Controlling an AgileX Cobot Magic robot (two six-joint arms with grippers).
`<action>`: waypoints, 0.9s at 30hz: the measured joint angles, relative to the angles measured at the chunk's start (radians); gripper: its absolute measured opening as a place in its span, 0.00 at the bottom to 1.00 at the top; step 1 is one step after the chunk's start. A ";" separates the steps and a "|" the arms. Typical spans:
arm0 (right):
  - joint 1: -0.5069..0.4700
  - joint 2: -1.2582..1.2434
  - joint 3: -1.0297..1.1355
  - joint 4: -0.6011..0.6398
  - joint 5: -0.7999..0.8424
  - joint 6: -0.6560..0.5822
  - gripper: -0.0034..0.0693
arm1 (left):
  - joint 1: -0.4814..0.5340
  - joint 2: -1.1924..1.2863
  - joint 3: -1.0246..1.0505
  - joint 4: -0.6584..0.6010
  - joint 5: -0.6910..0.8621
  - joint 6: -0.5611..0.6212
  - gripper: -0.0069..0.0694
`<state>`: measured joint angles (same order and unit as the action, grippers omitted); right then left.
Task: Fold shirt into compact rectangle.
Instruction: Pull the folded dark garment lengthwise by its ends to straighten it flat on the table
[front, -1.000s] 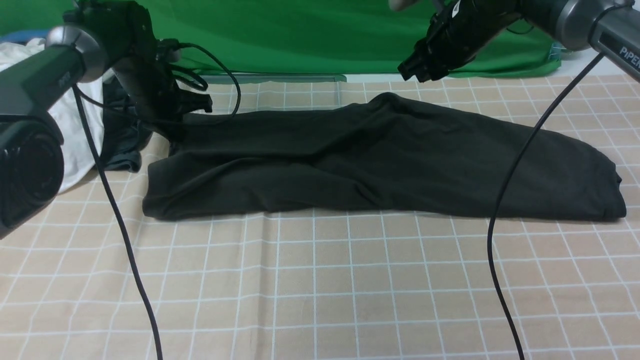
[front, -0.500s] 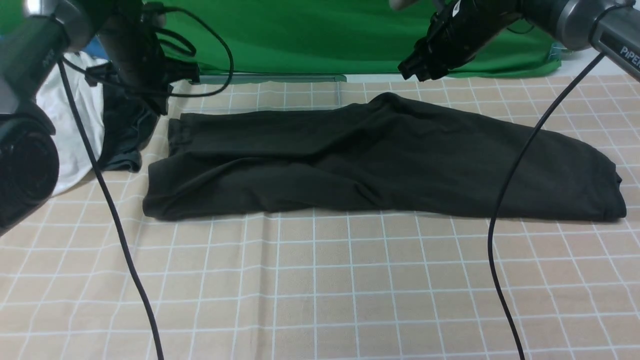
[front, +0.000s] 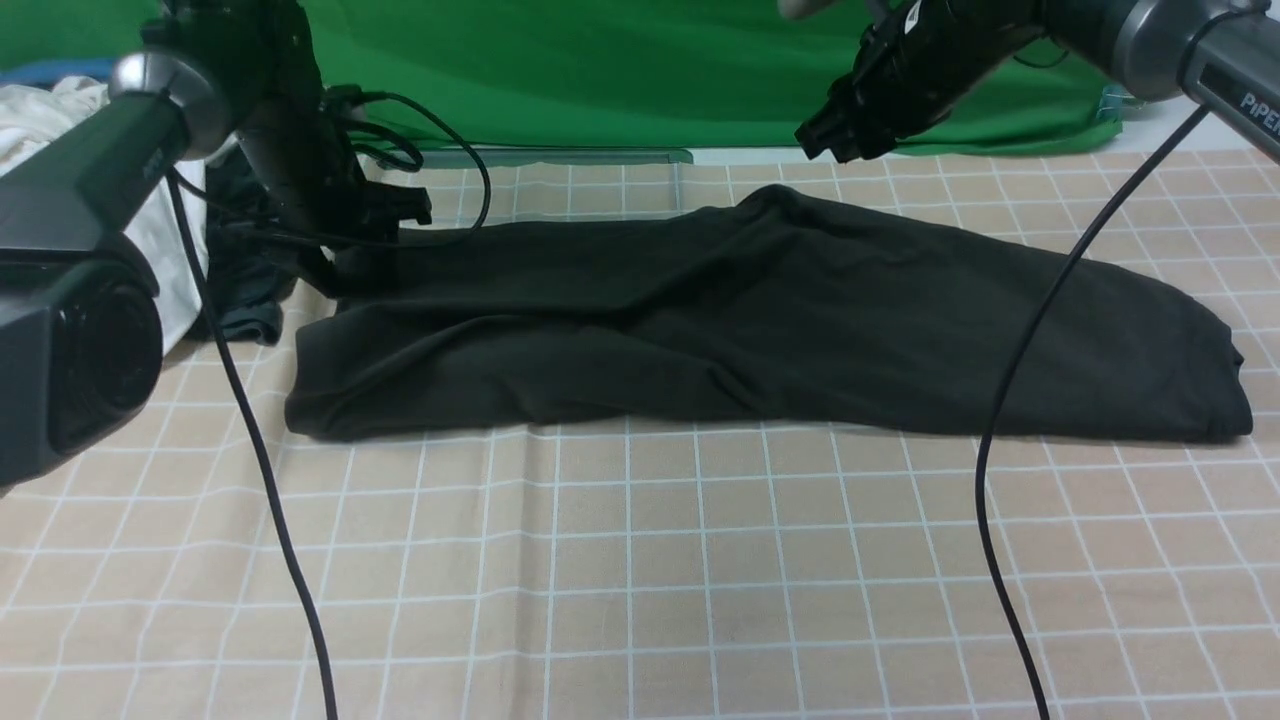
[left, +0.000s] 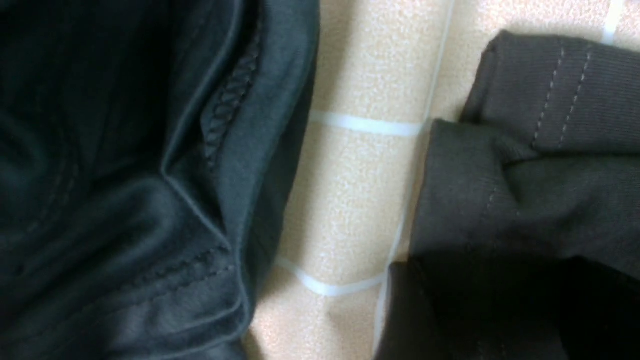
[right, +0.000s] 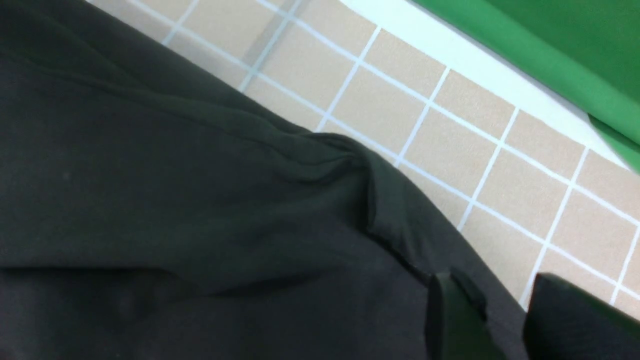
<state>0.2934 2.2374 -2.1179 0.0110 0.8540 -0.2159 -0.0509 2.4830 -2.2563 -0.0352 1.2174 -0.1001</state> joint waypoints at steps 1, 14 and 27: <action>0.000 0.000 0.000 0.000 0.000 0.000 0.39 | 0.000 0.000 0.000 0.004 0.000 0.000 0.49; -0.001 0.000 0.000 0.000 0.000 0.000 0.39 | -0.002 -0.040 -0.055 0.026 0.005 0.068 0.13; -0.001 0.000 0.000 0.000 -0.004 0.000 0.39 | -0.012 -0.052 -0.108 0.137 -0.136 0.077 0.13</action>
<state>0.2926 2.2374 -2.1179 0.0114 0.8502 -0.2159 -0.0631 2.4313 -2.3638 0.1019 1.0812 -0.0234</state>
